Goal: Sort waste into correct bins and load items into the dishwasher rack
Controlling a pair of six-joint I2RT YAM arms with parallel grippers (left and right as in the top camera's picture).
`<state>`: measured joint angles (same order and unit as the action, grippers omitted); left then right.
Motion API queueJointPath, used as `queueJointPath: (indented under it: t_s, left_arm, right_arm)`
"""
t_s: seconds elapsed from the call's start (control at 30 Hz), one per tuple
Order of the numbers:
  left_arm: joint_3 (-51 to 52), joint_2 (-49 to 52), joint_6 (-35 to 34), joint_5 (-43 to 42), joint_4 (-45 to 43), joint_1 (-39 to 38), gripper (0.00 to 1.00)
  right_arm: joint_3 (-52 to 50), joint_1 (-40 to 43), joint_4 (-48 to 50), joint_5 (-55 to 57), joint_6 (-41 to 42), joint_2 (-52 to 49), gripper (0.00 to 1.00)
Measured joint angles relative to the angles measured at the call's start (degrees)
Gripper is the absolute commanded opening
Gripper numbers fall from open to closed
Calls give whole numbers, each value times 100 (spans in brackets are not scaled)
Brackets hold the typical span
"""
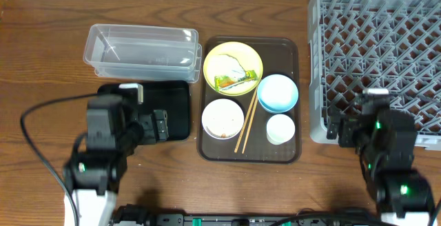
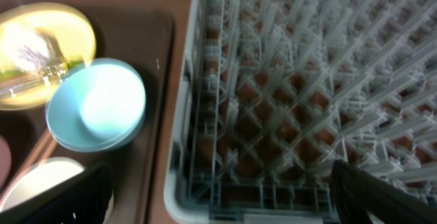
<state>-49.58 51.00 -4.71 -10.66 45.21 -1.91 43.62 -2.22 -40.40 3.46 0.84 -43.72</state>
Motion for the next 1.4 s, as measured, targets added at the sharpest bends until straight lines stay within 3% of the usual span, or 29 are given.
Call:
queueJointPath:
  t_s: [0.13,0.4,0.7,0.97,1.4]
  left_arm:
    - [-968,739,0,0,1121,0,91]
    - [-1255,1165,0,-22,1355,0,91]
    - [-1440,1554,2,-514,-33,-136,91]
    - [-2304,3051,4,-396,-1115,-901,90]
    - [-2363,5195,2,-247,-2470,-1847,88]
  right_arm:
    - [629,0,-496,-2,0,-772,99]
    - [841,0,-544,-98,0,-1128,99]
    - [852,0,-562,-118,0,-1130,99]
    - [852,0,-564,-136,0,-1130,99]
    - [852,0,-564,-138,0,-1130,99]
